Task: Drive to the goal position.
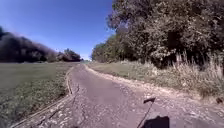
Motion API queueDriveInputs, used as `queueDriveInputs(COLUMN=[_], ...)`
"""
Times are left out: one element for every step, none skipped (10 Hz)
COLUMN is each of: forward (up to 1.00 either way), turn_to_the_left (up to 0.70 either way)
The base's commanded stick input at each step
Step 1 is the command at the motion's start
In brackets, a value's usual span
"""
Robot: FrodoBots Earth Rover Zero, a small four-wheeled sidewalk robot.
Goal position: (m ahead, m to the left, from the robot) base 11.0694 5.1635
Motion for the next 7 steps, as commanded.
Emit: queueDriveInputs(forward=[0.7,0.7,0.7,0.7,0.7,0.7,0.7], turn_to_the_left=[0.0,0.0,0.0,0.0,0.0,0.0,0.0])
